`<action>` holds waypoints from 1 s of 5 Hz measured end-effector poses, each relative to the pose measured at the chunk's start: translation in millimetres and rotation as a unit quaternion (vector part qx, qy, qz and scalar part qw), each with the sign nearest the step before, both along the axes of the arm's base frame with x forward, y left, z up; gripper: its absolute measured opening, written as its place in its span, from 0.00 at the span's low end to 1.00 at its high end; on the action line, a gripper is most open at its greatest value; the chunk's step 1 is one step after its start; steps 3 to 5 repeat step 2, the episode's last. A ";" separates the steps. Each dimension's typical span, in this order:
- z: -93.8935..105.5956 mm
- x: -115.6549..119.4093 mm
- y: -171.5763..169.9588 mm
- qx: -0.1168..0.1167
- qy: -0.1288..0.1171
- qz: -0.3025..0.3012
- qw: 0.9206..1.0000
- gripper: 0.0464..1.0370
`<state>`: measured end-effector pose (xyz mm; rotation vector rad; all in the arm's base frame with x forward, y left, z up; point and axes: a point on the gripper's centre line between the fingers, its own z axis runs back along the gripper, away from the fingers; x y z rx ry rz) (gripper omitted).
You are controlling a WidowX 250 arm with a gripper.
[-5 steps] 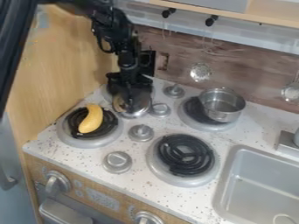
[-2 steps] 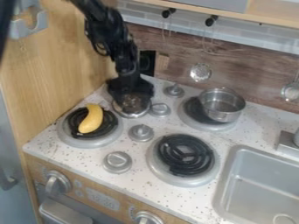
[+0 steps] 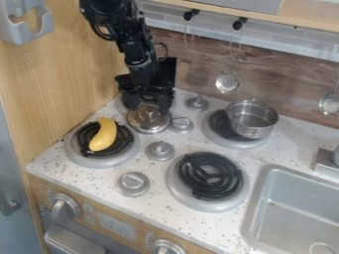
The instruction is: Move the silver pot cover to the upper left side of the burner
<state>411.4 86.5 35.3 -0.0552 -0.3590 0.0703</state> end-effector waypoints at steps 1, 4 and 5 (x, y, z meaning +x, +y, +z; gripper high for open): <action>-5.3 -23.5 -5.8 0.028 0.033 -0.022 0.999 0.96; -14.5 -35.0 -6.1 0.039 0.057 -0.025 0.997 0.96; -14.5 -35.0 -6.1 0.039 0.057 -0.025 0.997 0.96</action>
